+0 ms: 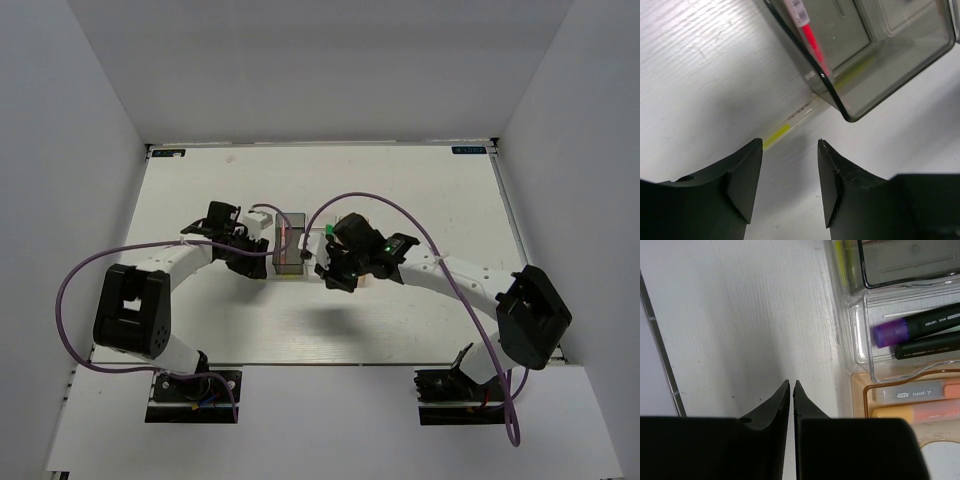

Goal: Sort the stationery into containers
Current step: Pick up the pen from the center of the board.

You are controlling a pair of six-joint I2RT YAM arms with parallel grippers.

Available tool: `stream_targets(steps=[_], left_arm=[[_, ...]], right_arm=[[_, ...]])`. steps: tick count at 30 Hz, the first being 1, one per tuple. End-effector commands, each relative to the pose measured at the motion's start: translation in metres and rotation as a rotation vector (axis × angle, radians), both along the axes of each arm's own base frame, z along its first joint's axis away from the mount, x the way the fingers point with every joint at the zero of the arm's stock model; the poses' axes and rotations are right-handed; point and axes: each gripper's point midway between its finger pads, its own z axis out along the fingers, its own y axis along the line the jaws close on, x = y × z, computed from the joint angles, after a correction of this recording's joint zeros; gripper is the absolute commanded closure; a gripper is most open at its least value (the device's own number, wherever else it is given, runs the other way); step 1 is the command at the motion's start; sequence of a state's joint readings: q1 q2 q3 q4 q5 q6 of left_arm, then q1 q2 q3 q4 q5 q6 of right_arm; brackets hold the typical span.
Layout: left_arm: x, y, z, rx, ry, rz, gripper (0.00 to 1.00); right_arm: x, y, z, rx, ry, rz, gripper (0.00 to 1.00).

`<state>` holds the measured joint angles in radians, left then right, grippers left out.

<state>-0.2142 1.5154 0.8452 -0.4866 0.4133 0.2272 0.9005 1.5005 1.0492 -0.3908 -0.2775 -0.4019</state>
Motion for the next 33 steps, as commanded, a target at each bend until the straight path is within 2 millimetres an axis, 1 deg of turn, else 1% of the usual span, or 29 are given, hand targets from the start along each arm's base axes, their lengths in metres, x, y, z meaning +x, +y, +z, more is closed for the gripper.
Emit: stream_targets(steps=[1,5,9,11,12,16,19,20,21,23,24,26,27,28,29,32,33], left_arm=[[0.0,-0.013,0.007,-0.057,-0.02,-0.097,0.41],[0.001,-0.012,0.006,-0.036,-0.024,-0.12,0.41],[0.005,-0.006,-0.001,0.017,-0.021,-0.123,0.41],[0.004,-0.007,-0.003,0.027,-0.018,-0.136,0.41],[0.005,-0.003,-0.006,0.057,-0.022,-0.133,0.41],[0.004,-0.002,-0.013,0.111,-0.029,-0.159,0.41],[0.003,0.002,-0.018,0.149,-0.04,-0.158,0.41],[0.006,0.003,-0.017,0.158,-0.061,-0.156,0.43],[0.002,0.007,-0.02,0.171,-0.054,-0.151,0.44],[0.002,0.009,-0.019,0.182,-0.064,-0.148,0.46],[-0.003,0.009,-0.024,0.191,-0.052,-0.148,0.47],[-0.002,0.013,-0.024,0.236,-0.08,-0.146,0.5],[-0.014,0.013,-0.032,0.25,-0.061,-0.164,0.51],[-0.011,0.019,-0.032,0.289,-0.081,-0.145,0.51],[-0.019,0.02,-0.037,0.303,-0.076,-0.158,0.53],[-0.023,0.027,-0.04,0.376,-0.083,-0.164,0.54],[-0.028,0.025,-0.041,0.385,-0.073,-0.176,0.54]], right_arm=[[0.003,0.003,0.011,0.046,0.01,-0.007,0.91],[0.004,0.002,0.013,0.054,0.028,-0.015,0.91],[0.005,0.001,0.015,0.065,0.046,-0.02,0.91],[0.004,0.0,0.015,0.067,0.054,-0.021,0.91],[0.005,0.001,0.017,0.073,0.053,-0.019,0.91],[0.006,-0.001,0.018,0.082,0.066,-0.024,0.91],[0.006,-0.001,0.018,0.085,0.078,-0.026,0.91],[0.005,-0.001,0.019,0.086,0.08,-0.027,0.91],[0.006,-0.001,0.019,0.087,0.085,-0.028,0.91],[0.006,-0.002,0.019,0.09,0.091,-0.031,0.91],[0.005,-0.001,0.02,0.091,0.093,-0.027,0.91],[0.005,-0.001,0.022,0.1,0.097,-0.028,0.91],[0.005,-0.001,0.022,0.098,0.102,-0.031,0.91],[0.004,-0.001,0.023,0.101,0.101,-0.028,0.91],[0.005,-0.001,0.025,0.105,0.105,-0.032,0.91],[0.004,-0.001,0.026,0.111,0.11,-0.029,0.91],[0.005,-0.002,0.03,0.118,0.107,-0.036,0.91]])
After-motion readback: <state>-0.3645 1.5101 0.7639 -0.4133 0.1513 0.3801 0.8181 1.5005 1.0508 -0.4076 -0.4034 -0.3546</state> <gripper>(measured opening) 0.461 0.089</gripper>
